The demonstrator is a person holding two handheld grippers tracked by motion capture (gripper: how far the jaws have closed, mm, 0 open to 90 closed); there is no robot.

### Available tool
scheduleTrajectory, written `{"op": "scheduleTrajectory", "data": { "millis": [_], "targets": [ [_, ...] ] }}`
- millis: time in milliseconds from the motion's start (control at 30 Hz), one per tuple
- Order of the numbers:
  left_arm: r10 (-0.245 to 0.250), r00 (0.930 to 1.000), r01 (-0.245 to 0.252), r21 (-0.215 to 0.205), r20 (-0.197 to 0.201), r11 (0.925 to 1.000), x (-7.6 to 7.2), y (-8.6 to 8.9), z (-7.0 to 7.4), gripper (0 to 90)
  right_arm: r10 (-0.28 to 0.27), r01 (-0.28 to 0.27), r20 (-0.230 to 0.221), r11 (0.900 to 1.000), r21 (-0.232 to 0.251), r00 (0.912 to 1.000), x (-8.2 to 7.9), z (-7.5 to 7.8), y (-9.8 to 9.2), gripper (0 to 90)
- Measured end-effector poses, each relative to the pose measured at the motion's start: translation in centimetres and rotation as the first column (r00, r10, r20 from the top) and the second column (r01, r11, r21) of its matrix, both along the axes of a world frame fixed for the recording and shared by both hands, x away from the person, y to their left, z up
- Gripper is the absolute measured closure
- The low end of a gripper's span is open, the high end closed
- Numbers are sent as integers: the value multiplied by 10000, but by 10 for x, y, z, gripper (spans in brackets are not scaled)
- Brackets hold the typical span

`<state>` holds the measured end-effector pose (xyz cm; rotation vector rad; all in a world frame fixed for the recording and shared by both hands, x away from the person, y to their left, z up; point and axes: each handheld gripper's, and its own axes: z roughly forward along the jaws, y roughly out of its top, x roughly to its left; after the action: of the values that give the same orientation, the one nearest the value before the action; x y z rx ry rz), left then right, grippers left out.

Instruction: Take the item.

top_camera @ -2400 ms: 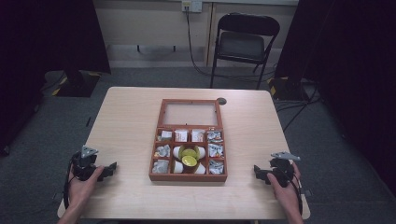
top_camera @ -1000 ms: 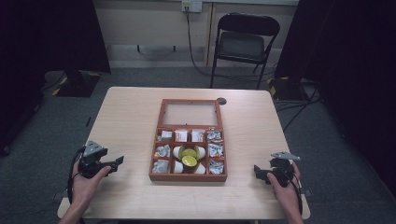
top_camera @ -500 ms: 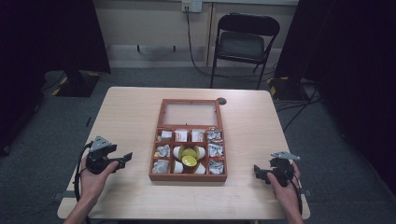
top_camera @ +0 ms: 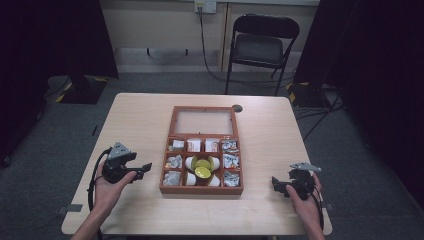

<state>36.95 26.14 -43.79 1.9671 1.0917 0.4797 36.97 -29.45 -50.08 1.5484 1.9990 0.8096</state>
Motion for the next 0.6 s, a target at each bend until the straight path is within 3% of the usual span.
{"op": "scheduleTrajectory", "data": {
  "millis": [167,233,333,600],
  "targets": [
    [-189,9998,189,-46,36,9998,2,-4,6,281,-16,16,1,10000,13,10000,0,0,0,0],
    [-82,9997,75,284,247,9996,2,-7,9,293,-9,9,-2,10000,19,10000,0,0,0,0],
    [-455,9990,455,-107,15,9989,3,-9,9,293,-17,17,2,10000,14,10000,0,0,0,0],
    [-1121,9935,1121,22,221,9937,6,-23,13,307,-15,15,3,10000,10,10000,0,0,0,0]
  ]
}}
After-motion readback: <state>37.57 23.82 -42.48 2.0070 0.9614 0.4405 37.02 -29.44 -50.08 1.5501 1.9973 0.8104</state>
